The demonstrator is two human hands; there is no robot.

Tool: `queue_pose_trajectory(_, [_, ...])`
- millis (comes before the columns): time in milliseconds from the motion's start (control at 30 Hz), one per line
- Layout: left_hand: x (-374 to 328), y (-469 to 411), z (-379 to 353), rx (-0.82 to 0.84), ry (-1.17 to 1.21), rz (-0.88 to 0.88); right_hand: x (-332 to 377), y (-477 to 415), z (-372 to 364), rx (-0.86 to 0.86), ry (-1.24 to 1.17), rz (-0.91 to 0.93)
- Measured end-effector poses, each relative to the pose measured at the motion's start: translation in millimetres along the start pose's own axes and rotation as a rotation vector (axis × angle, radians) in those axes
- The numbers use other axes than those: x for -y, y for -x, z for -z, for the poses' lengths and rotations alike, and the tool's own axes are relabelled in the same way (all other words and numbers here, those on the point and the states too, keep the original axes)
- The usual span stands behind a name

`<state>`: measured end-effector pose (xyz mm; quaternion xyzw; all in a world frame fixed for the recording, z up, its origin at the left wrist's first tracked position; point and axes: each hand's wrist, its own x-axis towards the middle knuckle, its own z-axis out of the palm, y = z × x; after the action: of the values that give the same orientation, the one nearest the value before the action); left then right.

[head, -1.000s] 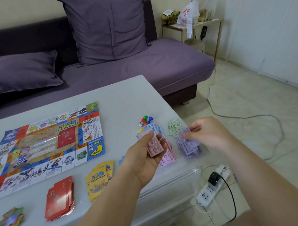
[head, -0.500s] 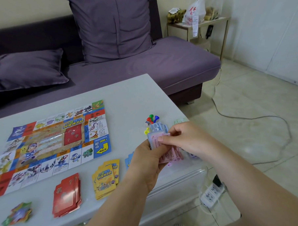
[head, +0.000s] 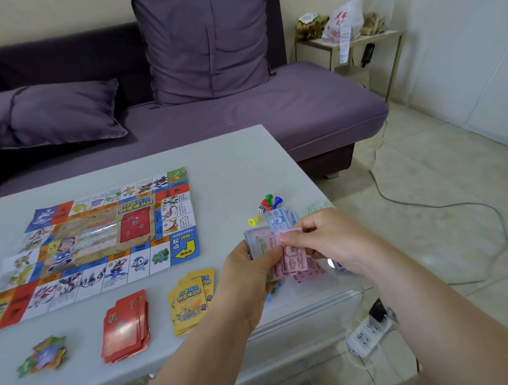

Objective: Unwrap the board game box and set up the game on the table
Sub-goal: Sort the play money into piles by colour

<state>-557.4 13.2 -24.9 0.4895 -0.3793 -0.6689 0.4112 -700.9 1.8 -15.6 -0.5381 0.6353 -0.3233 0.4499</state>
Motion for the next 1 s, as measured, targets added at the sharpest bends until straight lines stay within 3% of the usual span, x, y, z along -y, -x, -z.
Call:
queue_pose_trajectory(267, [-2.1, -6.1, -1.9, -0.042, -0.002, 0.032, -0.5, -6.0, 1.4, -0.031, 0.003, -0.002])
queue_pose_trajectory(467, [-7.6, -9.8, 7.3, -0.002, 0.235, 0.144, 0.4, -9.2, 15.2, -0.095, 0.011, -0.032])
queue_pose_trajectory(700, [-6.4, -13.3, 20.7, -0.089, 0.306, 0.156, -9.6, -12.8, 4.1, -0.118, 0.222, -0.005])
queue_pose_trajectory(833, [-8.1, -12.2, 19.8, -0.047, 0.340, 0.208, -9.4, -12.6, 6.2, -0.272, 0.518, 0.022])
queue_pose_trajectory(900, [-8.3, -11.9, 19.5, -0.010, 0.294, 0.202, -3.1, -7.6, 6.3, -0.306, 0.422, 0.096])
queue_pose_trajectory(1000, [-5.5, -13.6, 16.4, 0.037, 0.209, 0.147, 7.7, -0.1, -1.0, -0.170, 0.189, 0.106])
